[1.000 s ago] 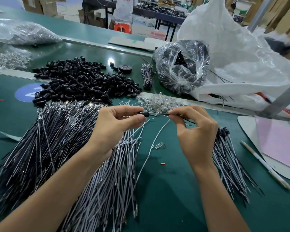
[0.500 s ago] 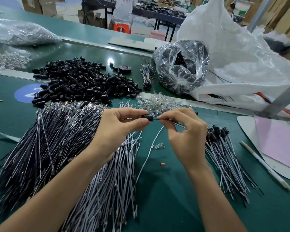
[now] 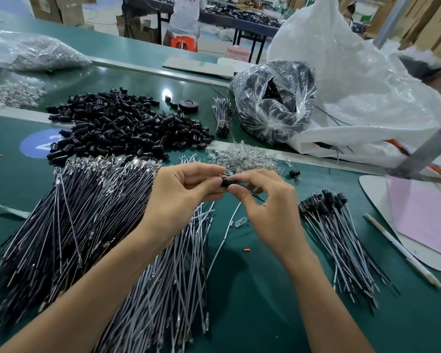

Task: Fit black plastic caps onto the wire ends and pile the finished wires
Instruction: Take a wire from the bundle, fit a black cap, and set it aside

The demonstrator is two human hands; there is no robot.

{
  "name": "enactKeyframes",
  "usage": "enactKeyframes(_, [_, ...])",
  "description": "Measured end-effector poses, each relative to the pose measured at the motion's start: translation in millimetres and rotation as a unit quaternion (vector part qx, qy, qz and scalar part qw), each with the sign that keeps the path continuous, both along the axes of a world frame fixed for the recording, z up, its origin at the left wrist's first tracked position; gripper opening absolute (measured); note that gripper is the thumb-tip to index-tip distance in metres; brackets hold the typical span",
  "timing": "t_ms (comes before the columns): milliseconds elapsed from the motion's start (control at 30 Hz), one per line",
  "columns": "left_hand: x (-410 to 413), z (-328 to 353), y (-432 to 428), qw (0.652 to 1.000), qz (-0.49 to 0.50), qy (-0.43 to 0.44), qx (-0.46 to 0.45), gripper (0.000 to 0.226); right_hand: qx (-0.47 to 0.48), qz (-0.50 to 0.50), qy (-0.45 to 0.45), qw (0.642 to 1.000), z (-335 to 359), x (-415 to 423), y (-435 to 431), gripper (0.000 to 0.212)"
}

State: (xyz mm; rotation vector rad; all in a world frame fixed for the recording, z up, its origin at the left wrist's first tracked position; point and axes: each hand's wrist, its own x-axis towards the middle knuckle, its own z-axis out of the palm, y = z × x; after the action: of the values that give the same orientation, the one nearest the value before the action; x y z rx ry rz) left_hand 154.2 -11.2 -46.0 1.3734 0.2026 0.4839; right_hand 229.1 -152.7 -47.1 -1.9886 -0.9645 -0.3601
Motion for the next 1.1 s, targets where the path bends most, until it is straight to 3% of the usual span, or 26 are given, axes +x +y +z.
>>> enactKeyframes(167, [-0.1,-2.8,-1.2,0.994,0.065,-0.008,0.092,0.018,0.023,-0.027,0.003,0.999,0.7,-0.8,-2.2,0.01])
enactKeyframes(367, [-2.2,0.8,17.0,0.986,0.158,-0.017,0.043,0.02,0.058,-0.069,0.071,0.993,6.6,16.5,-23.4,0.015])
enactKeyframes(533, [-0.8,-0.2,22.6,0.986,0.17,0.003,-0.003,0.016,0.146,-0.055,0.135,0.979,11.6,22.5,-32.1,0.016])
enactKeyframes(633, [-1.9,-0.8,22.5,0.993,0.111,0.041,0.0,0.016,0.263,0.022,0.257,0.93,14.8,21.8,-31.3,0.012])
enactKeyframes(733, [-3.3,0.5,21.7,0.995,-0.045,0.094,0.005,0.015,0.391,0.105,0.353,0.843,20.1,21.6,-31.3,0.008])
enactKeyframes(800, [-3.9,2.6,21.5,0.99,-0.117,0.08,-0.017,0.013,0.444,0.157,0.396,0.788,24.2,21.8,-32.9,0.012])
enactKeyframes(867, [-3.4,3.9,20.6,0.992,-0.119,0.03,-0.026,0.023,0.459,0.194,0.421,0.758,27.0,20.1,-33.6,0.02])
enactKeyframes(1000, [-3.9,6.2,14.6,0.997,0.031,-0.016,0.065,0.026,0.398,0.228,0.461,0.76,26.0,10.4,-25.2,0.016])
enactKeyframes(1100, [-3.5,7.2,8.1,0.996,-0.019,-0.02,0.083,0.023,0.3,0.214,0.467,0.804,17.6,-0.8,-12.1,0.018])
